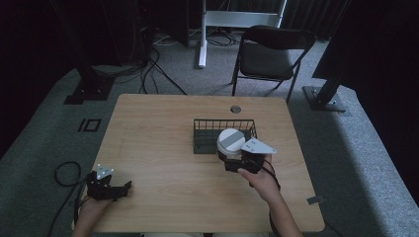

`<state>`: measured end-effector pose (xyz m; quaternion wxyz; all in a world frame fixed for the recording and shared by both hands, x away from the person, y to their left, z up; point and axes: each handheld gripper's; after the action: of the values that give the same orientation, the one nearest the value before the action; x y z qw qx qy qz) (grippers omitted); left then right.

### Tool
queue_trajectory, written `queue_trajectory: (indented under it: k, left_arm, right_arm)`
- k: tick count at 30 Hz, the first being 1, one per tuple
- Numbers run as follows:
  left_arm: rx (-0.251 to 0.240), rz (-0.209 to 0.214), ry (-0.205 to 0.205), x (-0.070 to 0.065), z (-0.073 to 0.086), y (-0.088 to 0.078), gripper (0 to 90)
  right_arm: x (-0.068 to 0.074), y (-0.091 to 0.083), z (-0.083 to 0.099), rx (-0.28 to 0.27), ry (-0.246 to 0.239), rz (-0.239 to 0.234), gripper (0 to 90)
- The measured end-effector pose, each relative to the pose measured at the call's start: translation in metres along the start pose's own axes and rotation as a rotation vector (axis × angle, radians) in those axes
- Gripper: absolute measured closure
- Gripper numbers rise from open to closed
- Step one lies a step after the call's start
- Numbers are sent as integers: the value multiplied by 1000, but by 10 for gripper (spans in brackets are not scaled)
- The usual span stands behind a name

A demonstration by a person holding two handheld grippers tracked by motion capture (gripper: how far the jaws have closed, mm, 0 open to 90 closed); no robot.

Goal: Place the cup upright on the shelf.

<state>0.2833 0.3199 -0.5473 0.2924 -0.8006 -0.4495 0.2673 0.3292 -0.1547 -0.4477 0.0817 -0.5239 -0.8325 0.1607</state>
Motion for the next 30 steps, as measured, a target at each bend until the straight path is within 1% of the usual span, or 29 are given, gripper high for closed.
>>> queue_trajectory:
  k: [1,3,5,6,7,9,11,12,14,16,20,21,22,24,26,30]
  left_arm:
    - [0,0,0,0,0,0,6]
    - [0,0,0,0,0,0,6]
    - [0,0,0,0,0,0,6]
    - [0,0,0,0,0,0,6]
    - [0,0,0,0,0,0,6]
    - [0,0,0,0,0,0,6]
    - [0,0,0,0,0,0,6]
    - [0,0,0,0,0,0,6]
    - [0,0,0,0,0,0,6]
    - [0,0,0,0,0,0,6]
    - [1,0,1,0,0,0,6]
    - [2,0,2,0,0,0,6]
    - [0,0,1,0,0,0,6]
    - [0,0,0,0,0,0,6]
    - [0,0,1,0,0,0,6]
    - [-1,0,-1,0,0,0,6]
  right_arm:
    - [0,0,-2,0,-2,9,184]
    - [-2,2,-5,-5,9,31,184]
    - [-2,2,-7,-4,12,35,184]
    - [-3,5,-11,-13,15,69,184]
    - [-4,6,-12,-14,18,83,184]
    - [-5,8,-16,-19,26,102,184]
    - [-7,11,-19,-17,43,117,184]
    - [-7,12,-21,-18,38,126,184]
    - [-8,15,-25,-21,51,146,184]
    - [-8,18,-28,-17,43,185,184]
    - [-9,26,-34,-1,62,244,184]
    - [-9,28,-35,4,65,253,184]
    - [-10,30,-36,6,79,260,184]
    - [-11,35,-38,7,83,290,184]
    - [-12,40,-38,9,103,301,184]
    - [-13,50,-39,17,108,330,183]
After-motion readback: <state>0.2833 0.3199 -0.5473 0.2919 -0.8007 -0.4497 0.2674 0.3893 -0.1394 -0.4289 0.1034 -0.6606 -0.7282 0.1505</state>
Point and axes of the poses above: each handheld gripper's, and its own axes: y roughly forward along the jaws, z roughly out of its underside, x roughly to its left, and after that the axes turned 14 degrees about z, right-handed
